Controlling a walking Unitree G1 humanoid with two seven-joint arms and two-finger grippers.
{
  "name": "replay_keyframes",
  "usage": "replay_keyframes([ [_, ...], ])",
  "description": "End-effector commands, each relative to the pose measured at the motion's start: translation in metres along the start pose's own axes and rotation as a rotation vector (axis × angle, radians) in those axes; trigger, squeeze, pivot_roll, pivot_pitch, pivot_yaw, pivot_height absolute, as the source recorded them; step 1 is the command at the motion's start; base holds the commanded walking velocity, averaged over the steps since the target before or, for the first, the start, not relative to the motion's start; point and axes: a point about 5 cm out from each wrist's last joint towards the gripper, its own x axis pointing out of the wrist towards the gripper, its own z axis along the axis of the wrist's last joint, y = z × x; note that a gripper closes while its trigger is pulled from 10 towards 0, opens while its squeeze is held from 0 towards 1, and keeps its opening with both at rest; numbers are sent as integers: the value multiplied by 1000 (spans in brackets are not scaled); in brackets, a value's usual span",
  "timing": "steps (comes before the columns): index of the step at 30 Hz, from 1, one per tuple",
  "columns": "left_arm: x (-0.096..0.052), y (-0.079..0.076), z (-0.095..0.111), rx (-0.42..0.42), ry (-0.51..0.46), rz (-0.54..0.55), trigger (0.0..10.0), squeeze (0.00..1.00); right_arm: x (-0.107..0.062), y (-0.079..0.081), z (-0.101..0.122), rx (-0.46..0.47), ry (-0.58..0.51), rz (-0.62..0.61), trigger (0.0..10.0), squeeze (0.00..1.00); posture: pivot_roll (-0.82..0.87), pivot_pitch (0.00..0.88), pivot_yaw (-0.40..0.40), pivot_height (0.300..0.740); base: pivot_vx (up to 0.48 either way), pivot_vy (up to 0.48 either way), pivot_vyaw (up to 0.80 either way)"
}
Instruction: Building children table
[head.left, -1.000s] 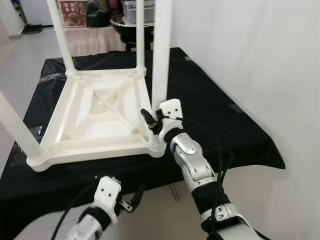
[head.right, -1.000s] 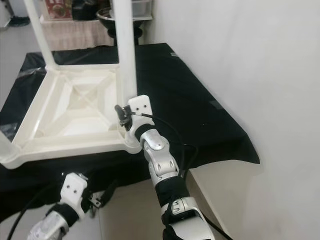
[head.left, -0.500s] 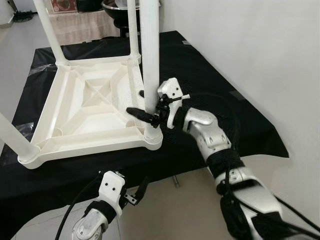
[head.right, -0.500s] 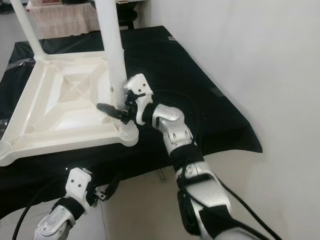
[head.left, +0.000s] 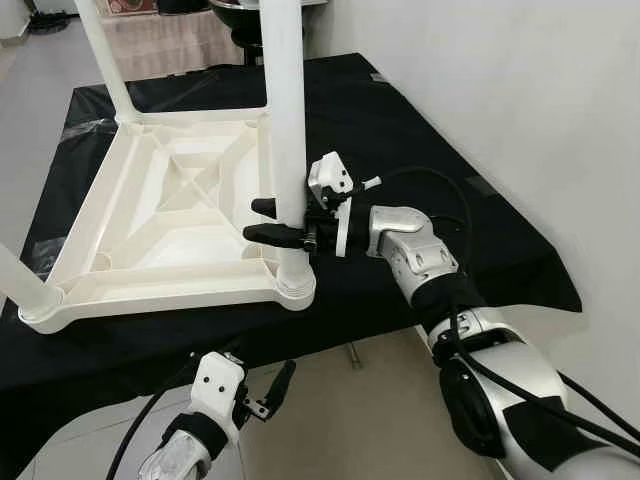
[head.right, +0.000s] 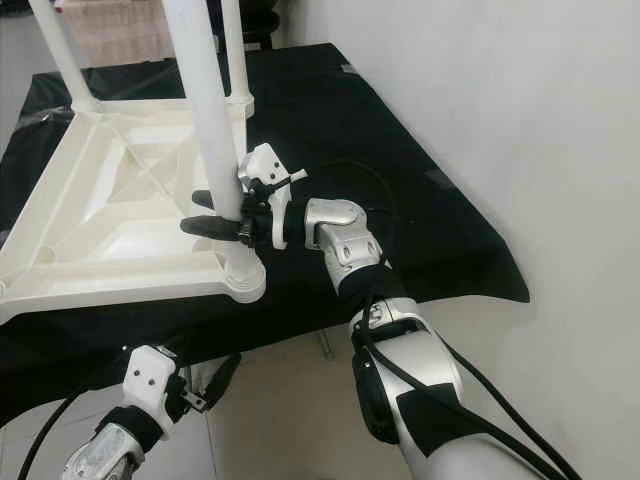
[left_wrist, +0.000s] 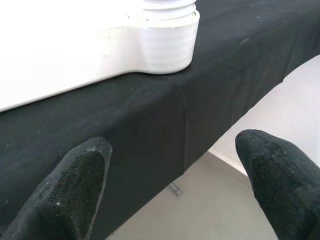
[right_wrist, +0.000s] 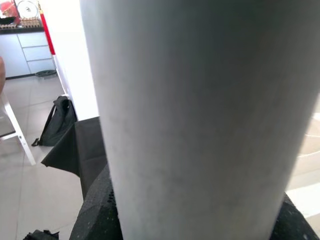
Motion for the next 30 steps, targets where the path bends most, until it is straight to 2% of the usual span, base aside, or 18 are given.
replay_keyframes([
  [1,-3,0,-3,9,29,-12,10000,0,-9,-4,-12,18,6,-83,0,0,76,177,-26,740,0,0,0],
  [4,-3,1,-3,8,29,-12,10000,0,-15,-6,-15,12,14,-121,0,0,72,177,-25,740,0,0,0],
  [5,-2,1,-3,7,28,-12,10000,0,-27,-11,-28,45,26,-350,0,0,58,176,-26,740,0,0,0],
  [6,-2,1,-3,7,28,-12,10000,0,-27,-11,-28,45,26,-350,0,0,58,176,-26,740,0,0,0],
  [8,-2,3,-3,6,27,-12,10000,0,-35,-6,-57,86,111,-734,0,0,47,175,-18,740,0,0,0],
  [9,-2,3,-3,6,27,-12,10000,0,-35,-6,-57,86,111,-734,0,0,47,175,-18,740,0,0,0],
  [10,-2,4,-3,7,27,-12,10000,0,-40,3,-74,129,159,-947,0,0,43,176,-15,740,0,0,0],
  [11,-2,4,-3,7,27,-12,10000,0,-40,3,-74,129,159,-947,0,0,43,176,-15,740,0,0,0],
  [12,-1,4,-3,7,26,-14,10000,0,-31,29,-91,152,192,-992,0,0,37,177,-4,740,0,0,0],
  [13,-1,4,-3,7,26,-14,10000,0,-31,29,-91,152,192,-992,0,0,37,177,-4,740,0,0,0],
  [14,0,5,-3,9,28,-20,10000,0,-15,49,-101,202,195,-963,0,0,32,165,-3,740,0,0,0],
  [16,2,5,-3,11,31,-24,10000,0,-2,58,-103,212,179,-923,0,0,38,161,-5,740,0,0,0],
  [20,4,7,-4,16,32,-17,10000,0,15,53,-96,196,156,-843,0,0,47,151,-13,740,0,0,0],
  [21,5,7,-4,20,30,-9,10000,0,19,46,-89,175,140,-807,10000,0,48,149,-14,740,0,0,0],
  [25,6,8,-4,23,27,0,10000,0,22,37,-76,147,114,-739,10000,0,47,148,-17,740,0,0,0],
  [26,6,8,-4,23,27,1,10000,0,24,34,-67,142,84,-683,10000,1000,47,148,-19,740,0,0,0],
  [28,6,8,-4,21,26,-1,10000,0,23,28,-52,127,46,-632,10000,1000,45,148,-18,740,0,0,0],
  [30,6,8,-4,18,25,-3,10000,0,23,20,-30,98,-7,-469,10000,1000,43,148,-20,740,0,0,0],
])
